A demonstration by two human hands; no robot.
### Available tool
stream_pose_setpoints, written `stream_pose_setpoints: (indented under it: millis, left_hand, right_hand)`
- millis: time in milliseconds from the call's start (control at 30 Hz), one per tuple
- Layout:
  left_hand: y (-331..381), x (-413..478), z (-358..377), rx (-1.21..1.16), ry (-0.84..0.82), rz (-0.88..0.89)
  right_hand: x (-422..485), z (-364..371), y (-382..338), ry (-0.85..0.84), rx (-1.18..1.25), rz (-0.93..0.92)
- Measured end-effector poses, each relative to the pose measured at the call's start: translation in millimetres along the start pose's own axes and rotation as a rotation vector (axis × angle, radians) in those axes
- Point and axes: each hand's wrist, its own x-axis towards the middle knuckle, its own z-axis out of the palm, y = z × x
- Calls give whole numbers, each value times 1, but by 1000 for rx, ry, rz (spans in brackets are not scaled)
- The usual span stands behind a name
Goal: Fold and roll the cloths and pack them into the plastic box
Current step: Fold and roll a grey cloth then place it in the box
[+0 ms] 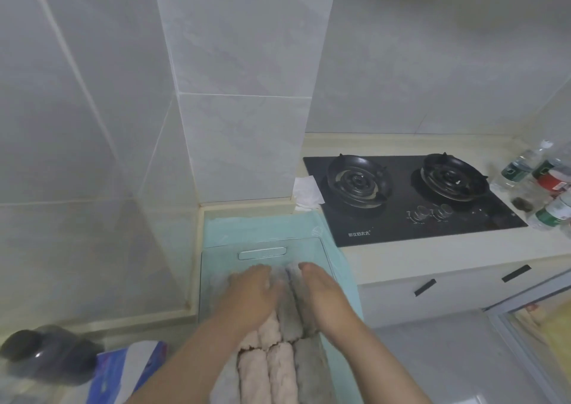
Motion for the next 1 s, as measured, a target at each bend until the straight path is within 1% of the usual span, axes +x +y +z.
stream_pose_setpoints:
  millis: [67,100,133,200,300,400,500,567,667,767,867,1000]
  left_hand:
    - [7,-10,-27,-373,37,-39]
    - [13,-17,-44,-491,89,-24]
    - [13,-22,-58,-579,147,-15]
    - [14,-36,-77,-749,181,-26]
    - [25,-62,-100,-901,276,-24]
    - [35,-86,-111,-943,378,-18]
    - [49,-115,-119,-891,477,17]
    - [59,-138,-118,-822,584,34]
    - [77,-175,-105,-785,758,-6]
    - [100,-214,-82,-806,889,-74]
    - [121,-256,-57,-817,1047,-122]
    - [149,-320,-31,-789,1203,-201]
  right_hand:
    - [-12,-16,-22,23,102,8]
    - [-19,-23,-33,54,167,13]
    - [-25,-30,-44,79,241,9]
    - [-37,-40,-61,115,323,0]
    - [-51,-53,-83,101,402,-40]
    - [-61,-57,-93,38,438,-74]
    - [-69,-62,-99,6,411,-170]
    - [-76,-67,-103,-37,391,-264]
    - [-91,-83,-101,-157,358,-391]
    - [-107,-105,-90,-297,340,-482]
    - [-125,-122,-77,-443,295,-523]
    - [-156,-123,-71,-598,290,-527]
